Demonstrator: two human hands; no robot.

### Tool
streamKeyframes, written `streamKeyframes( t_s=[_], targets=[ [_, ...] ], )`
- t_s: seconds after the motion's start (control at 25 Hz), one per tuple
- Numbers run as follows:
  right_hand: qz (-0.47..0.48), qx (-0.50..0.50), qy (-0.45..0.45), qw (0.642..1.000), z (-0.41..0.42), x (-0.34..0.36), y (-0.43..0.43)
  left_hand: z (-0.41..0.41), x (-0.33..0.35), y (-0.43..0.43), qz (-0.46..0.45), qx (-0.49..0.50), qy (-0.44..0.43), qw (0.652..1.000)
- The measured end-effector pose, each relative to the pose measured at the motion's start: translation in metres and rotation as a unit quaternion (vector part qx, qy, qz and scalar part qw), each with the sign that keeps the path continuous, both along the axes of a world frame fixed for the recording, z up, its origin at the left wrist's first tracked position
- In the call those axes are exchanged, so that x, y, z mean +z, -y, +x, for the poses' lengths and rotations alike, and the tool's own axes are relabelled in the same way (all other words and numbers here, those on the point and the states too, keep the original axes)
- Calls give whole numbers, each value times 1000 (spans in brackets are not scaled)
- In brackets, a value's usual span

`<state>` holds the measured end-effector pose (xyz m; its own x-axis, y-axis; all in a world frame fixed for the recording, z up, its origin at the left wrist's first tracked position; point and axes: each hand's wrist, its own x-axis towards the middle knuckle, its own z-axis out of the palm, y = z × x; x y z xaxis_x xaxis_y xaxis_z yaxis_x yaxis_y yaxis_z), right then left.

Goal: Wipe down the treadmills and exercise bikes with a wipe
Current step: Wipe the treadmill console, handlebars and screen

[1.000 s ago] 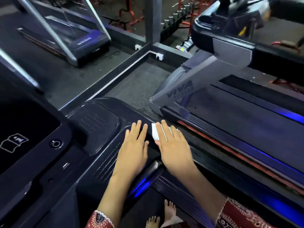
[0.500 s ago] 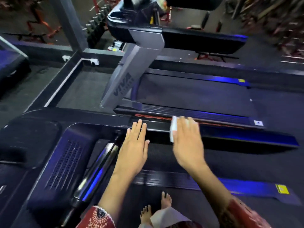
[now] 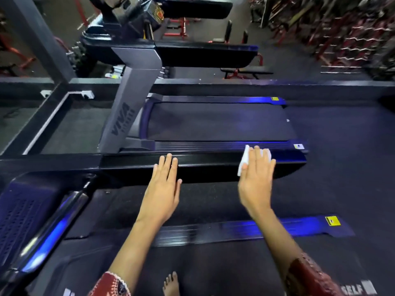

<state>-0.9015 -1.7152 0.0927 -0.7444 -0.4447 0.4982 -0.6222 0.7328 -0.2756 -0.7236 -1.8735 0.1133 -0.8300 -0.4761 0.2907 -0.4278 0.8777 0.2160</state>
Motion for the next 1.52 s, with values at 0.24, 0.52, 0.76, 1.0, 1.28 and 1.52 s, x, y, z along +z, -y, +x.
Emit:
streamKeyframes(
  t_s=[0.24,0.52,0.76,1.0,1.28,1.52],
  targets=[
    [-1,189,-103,977,12,-21,14,-39,-21,-39,-44,-35,-81,995],
    [-201,114,-121,965,-18,-73,7,-90,-73,-48,-159,-104,-260,947],
    [-259,51,-272,925,-64,-115,6,-130,-116,-25,-317,-34,-389,865],
    [-238,113,-380,887,-72,-159,9,-140,-127,-20,-354,16,-449,820],
    [-257,153,-337,893,-75,-138,5,-139,-127,-18,-365,18,-433,824],
    [-407,83,-199,888,-104,-97,-24,-142,-127,-21,-364,30,-437,822]
  ],
)
